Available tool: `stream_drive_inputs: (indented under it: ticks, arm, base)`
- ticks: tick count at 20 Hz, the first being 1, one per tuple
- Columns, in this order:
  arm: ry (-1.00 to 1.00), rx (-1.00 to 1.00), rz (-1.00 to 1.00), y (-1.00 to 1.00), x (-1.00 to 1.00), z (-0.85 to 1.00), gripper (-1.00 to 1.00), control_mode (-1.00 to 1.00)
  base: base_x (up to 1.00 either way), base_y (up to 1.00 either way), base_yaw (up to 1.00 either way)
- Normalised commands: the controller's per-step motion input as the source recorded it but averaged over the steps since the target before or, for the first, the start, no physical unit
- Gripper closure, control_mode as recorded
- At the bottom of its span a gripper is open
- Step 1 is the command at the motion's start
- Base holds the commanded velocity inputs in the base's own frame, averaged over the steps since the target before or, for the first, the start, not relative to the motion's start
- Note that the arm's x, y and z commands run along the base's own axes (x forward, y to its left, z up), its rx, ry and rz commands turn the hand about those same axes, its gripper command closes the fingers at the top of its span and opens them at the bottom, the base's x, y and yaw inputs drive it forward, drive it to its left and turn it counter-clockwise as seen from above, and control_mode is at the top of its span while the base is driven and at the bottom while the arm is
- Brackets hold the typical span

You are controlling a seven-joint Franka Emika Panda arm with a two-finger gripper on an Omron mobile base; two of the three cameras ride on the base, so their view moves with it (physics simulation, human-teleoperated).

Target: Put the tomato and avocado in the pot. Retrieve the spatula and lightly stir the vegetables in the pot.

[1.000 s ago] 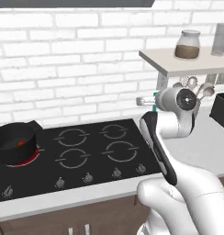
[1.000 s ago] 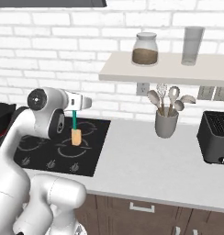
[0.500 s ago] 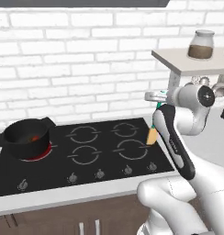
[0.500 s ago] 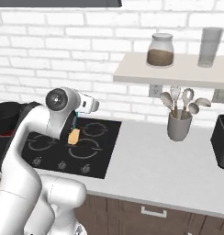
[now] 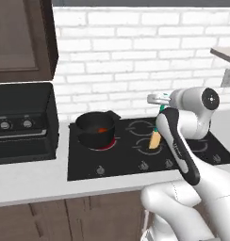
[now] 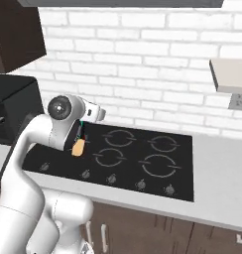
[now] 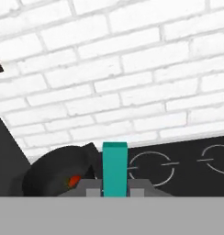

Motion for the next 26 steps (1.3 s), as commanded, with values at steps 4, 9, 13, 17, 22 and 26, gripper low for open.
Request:
stream_drive_inputs:
  ticks: [4,9,13,17,22,26]
  arm:
    - [0.0,0.0,0.0,0.0,0.0,0.0,1.0,1.0]
    - [0.0,0.0,0.0,0.0,0.0,0.0,1.0,1.0]
    - [0.0,0.0,0.0,0.0,0.0,0.0,1.0,1.0]
    - [-0.12,0.0,-0.04,0.0,0.57,0.45,1.0,-1.0]
    - [-0.13,-0.02,-0.04,0.0,0.91,0.22,1.0,-1.0]
    - [-0.03,-0.21,-0.08,0.0,0.95,-0.35,1.0,-1.0]
  base:
    - [0.25,0.97,-0.06]
    - [0.75,0.68,-0.09]
    - [0.97,0.16,-0.09]
    - [0.0,0.0,0.0]
    - [0.0,0.0,0.0]
    - [0.0,0.0,0.0]
